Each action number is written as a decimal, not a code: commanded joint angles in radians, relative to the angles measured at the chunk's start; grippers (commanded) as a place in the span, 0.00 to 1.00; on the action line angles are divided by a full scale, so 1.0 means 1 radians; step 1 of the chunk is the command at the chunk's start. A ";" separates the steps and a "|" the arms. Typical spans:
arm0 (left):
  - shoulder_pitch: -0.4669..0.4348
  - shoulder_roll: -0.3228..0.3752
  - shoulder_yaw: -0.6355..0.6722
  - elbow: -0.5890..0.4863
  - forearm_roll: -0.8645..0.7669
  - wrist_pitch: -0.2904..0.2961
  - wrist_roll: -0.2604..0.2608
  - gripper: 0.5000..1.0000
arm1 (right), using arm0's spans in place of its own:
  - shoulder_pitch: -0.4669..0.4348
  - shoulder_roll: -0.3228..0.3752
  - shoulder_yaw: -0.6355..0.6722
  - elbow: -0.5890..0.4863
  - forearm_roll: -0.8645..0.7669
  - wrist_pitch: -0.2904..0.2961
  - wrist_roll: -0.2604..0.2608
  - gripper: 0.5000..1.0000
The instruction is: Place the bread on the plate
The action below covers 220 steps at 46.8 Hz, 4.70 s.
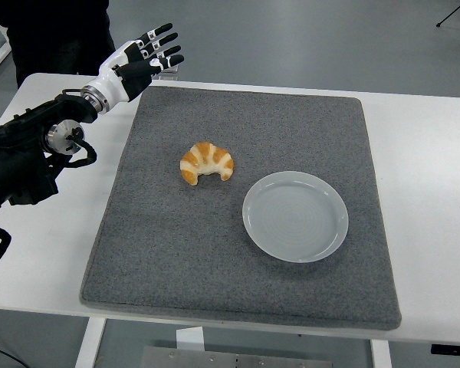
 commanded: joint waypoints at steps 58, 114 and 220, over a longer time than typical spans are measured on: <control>-0.098 0.008 0.036 -0.011 0.024 0.026 0.010 0.98 | 0.000 0.000 0.000 0.000 -0.001 0.000 0.000 0.90; -0.419 0.425 0.616 -1.022 0.521 0.536 0.088 0.96 | 0.000 0.000 0.002 0.002 0.000 0.002 0.000 0.90; -0.034 0.181 0.447 -0.632 0.788 0.844 -0.070 0.00 | 0.000 0.000 0.000 0.000 0.000 -0.001 -0.003 0.90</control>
